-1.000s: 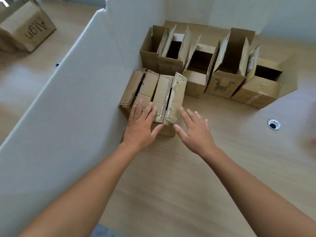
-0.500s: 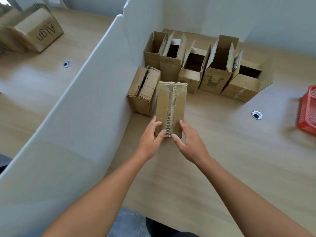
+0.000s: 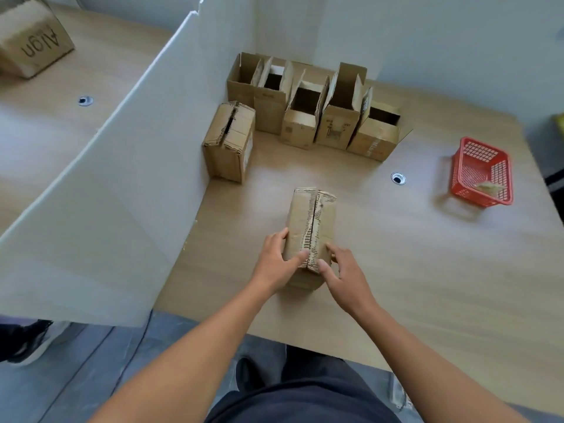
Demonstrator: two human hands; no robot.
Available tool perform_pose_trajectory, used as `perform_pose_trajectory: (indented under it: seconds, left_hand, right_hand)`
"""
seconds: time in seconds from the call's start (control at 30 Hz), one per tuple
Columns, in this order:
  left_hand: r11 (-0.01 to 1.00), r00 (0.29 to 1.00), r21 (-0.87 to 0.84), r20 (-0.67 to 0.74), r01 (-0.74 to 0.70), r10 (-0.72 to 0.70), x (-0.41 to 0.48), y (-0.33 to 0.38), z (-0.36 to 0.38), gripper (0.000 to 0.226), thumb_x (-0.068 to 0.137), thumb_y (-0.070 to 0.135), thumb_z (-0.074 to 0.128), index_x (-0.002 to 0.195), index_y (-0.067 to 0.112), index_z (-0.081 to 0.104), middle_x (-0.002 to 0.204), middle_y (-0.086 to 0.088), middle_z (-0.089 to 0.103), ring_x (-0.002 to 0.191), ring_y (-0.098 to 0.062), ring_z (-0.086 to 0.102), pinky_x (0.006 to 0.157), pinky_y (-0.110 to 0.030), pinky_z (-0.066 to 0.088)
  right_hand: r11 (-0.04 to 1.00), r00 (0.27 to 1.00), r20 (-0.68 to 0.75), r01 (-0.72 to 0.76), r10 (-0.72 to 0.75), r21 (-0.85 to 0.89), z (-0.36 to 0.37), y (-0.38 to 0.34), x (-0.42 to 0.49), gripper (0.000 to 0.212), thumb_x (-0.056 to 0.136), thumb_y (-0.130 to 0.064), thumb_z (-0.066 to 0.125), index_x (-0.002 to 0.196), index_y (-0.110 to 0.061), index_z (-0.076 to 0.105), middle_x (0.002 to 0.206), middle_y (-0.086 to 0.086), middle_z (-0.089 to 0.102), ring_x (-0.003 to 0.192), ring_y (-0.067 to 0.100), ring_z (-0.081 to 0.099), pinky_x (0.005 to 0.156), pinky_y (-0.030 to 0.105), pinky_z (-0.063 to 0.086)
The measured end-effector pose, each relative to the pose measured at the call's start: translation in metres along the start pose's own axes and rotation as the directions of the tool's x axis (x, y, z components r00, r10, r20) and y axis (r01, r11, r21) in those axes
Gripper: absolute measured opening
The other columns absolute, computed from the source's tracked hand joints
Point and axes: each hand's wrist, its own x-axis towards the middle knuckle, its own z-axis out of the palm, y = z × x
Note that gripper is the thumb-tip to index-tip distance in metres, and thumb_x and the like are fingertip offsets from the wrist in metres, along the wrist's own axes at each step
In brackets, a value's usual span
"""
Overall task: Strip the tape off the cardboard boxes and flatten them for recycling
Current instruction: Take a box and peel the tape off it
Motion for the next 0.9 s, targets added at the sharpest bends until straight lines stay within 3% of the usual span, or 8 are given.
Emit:
perform_pose_trajectory:
  seconds: [0.1,0.2,0.37,0.5,0.6,0.77,0.9]
  left_hand:
    - [1.000,1.000,0.026,0.031,0.003,-0.003,-0.010,0.004,0.013,0.091,0.079,0.055,0.079,0.152,0.021,0.038,0.140,0.006,0.040,0.125,-0.014,0.051,0.109,-0.037,0.044]
    - [0.996,1.000,0.089,0.007,0.018,-0.019,-0.012,0.015,0.029,0.091,0.071,0.056,0.084,0.145,0.024,0.041,0.134,0.008,0.041,0.120,-0.005,0.049,0.101,-0.027,0.042]
    - [0.990,0.997,0.121,-0.031,0.076,-0.073,-0.013,0.042,0.057,0.058,0.074,0.047,0.073,0.125,0.032,0.050,0.119,0.013,0.052,0.106,-0.005,0.057,0.078,-0.021,0.040]
    - [0.956,0.995,0.277,-0.041,0.099,-0.091,-0.018,0.059,0.082,0.077,0.071,0.065,0.076,0.129,0.026,0.044,0.122,0.009,0.044,0.107,-0.009,0.054,0.090,-0.033,0.048]
    - [0.912,0.993,0.392,-0.062,0.118,-0.102,-0.015,0.074,0.093,0.073,0.074,0.063,0.074,0.127,0.022,0.045,0.124,0.004,0.047,0.108,-0.018,0.057,0.092,-0.038,0.049]
    - [0.968,0.992,0.217,-0.025,0.128,-0.125,-0.014,0.081,0.084,0.055,0.078,0.048,0.044,0.124,0.024,0.063,0.119,0.003,0.063,0.111,-0.018,0.059,0.096,-0.039,0.049]
    - [0.988,0.986,0.041,-0.092,0.146,-0.141,-0.024,0.070,0.086,0.023,0.089,0.032,0.042,0.089,0.023,0.063,0.082,0.011,0.066,0.081,-0.017,0.059,0.071,-0.035,0.047]
  right_hand:
    - [0.999,0.999,-0.025,-0.025,0.026,0.023,-0.009,0.011,-0.010,0.047,0.103,-0.038,0.056,0.145,-0.019,0.051,0.132,-0.005,0.053,0.123,0.013,0.055,0.106,0.043,0.048]
    - [0.999,0.999,-0.042,-0.011,0.013,0.037,-0.017,0.023,-0.016,0.038,0.104,-0.033,0.055,0.140,-0.020,0.055,0.127,-0.008,0.053,0.118,0.013,0.056,0.103,0.043,0.049]
    - [0.999,0.996,-0.079,-0.026,0.029,0.045,-0.046,0.049,-0.014,0.027,0.103,-0.029,0.056,0.128,-0.020,0.063,0.119,-0.008,0.056,0.110,0.013,0.058,0.097,0.033,0.047]
    - [0.999,0.999,-0.049,0.003,0.000,0.052,-0.068,0.067,-0.009,0.024,0.105,-0.021,0.054,0.123,-0.018,0.069,0.116,-0.003,0.062,0.106,0.012,0.057,0.093,0.026,0.042]
    - [0.996,0.999,-0.037,0.020,-0.016,0.086,-0.079,0.077,-0.008,0.022,0.104,-0.023,0.055,0.120,-0.020,0.070,0.114,-0.004,0.063,0.100,0.009,0.058,0.093,0.029,0.046]
    - [0.990,0.999,-0.014,0.053,-0.052,0.132,-0.089,0.090,-0.003,0.004,0.099,-0.038,0.062,0.101,-0.036,0.063,0.107,-0.008,0.061,0.094,0.008,0.063,0.088,0.034,0.052]
    - [1.000,0.998,0.054,0.027,-0.027,-0.011,-0.084,0.085,0.002,0.045,0.087,-0.064,0.062,0.104,-0.025,0.050,0.108,-0.005,0.044,0.094,0.018,0.056,0.081,0.038,0.050]
